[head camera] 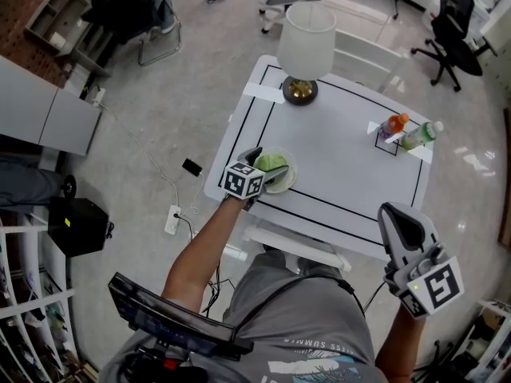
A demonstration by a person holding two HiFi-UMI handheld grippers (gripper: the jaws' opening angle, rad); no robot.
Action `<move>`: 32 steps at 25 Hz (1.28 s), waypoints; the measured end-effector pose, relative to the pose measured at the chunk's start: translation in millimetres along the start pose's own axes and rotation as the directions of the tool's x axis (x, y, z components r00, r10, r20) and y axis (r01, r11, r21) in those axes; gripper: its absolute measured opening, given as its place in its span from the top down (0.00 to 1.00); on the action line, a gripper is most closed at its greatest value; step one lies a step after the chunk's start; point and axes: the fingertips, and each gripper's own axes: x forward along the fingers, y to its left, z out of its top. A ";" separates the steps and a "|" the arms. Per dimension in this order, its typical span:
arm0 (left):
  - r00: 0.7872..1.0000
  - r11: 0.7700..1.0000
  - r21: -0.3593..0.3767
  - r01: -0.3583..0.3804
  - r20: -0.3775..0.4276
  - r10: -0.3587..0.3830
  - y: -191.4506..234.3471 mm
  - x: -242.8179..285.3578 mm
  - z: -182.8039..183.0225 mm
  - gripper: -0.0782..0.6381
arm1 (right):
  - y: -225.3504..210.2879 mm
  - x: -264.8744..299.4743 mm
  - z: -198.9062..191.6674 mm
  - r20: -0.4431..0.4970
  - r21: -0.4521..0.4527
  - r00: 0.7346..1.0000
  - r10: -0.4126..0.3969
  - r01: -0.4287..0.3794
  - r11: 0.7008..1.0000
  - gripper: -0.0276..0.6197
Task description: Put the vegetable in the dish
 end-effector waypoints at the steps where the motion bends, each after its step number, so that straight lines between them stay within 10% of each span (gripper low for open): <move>1: 1.000 1.000 0.002 0.001 0.011 -0.001 -1.7 -2.3 3.6 0.26 | 0.8 -0.9 -0.6 0.000 -0.001 1.000 0.000 0.000 1.000 0.95; 18: 0.944 0.995 0.101 0.015 0.326 -0.048 -53.1 -104.3 96.8 0.30 | 44.1 -12.9 5.5 0.080 -0.017 0.997 0.021 -0.020 1.000 0.95; 32: 0.816 0.958 0.285 0.043 0.542 -0.198 -124.8 -245.2 169.5 0.88 | 75.3 -22.8 0.3 0.108 -0.059 0.994 -0.035 0.041 0.997 0.95</move>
